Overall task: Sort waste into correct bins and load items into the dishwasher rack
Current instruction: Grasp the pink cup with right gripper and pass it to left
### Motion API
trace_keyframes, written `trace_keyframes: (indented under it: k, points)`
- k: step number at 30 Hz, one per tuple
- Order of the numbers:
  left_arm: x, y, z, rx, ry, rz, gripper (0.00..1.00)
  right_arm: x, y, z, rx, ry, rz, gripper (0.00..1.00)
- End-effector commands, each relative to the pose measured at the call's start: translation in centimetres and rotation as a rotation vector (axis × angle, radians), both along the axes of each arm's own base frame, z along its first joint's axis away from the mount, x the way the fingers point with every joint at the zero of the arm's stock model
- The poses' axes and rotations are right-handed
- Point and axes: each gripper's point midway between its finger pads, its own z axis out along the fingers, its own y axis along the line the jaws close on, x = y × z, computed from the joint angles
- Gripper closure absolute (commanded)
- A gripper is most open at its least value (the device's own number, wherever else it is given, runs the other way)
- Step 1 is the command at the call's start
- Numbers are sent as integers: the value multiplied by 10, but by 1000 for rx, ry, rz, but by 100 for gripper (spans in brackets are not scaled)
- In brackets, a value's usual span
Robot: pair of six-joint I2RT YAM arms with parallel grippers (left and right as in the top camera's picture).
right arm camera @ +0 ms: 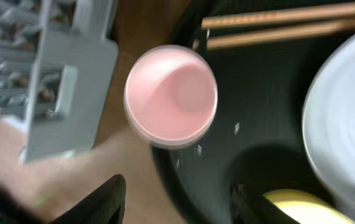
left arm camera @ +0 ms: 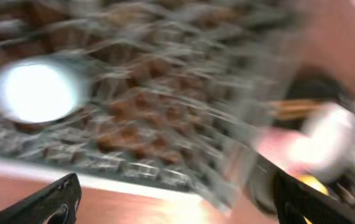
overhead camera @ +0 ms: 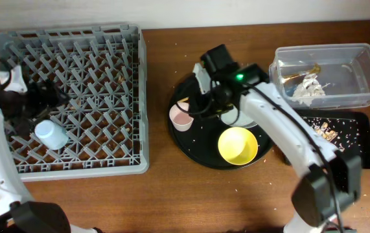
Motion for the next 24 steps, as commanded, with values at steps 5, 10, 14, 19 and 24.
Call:
trace_keyframes:
  k: [5,10,14,19,24]
  points:
    - [-1,-90,65,-361,-315,-407,3,26,-2,-93,-137,77,-69,67]
    - [-2,-147,72,-391,-350,-602,1,14,4,-68,-52,137,-64,96]
    - [0,-184,113,-604,-514,-697,1,-8,-4,46,297,124,31,96]
    - [-10,-209,136,-744,-571,-771,1,-58,-7,190,857,-95,380,96]
    - [-35,-257,154,-883,-572,-922,1,-78,1,223,1043,-165,547,96]
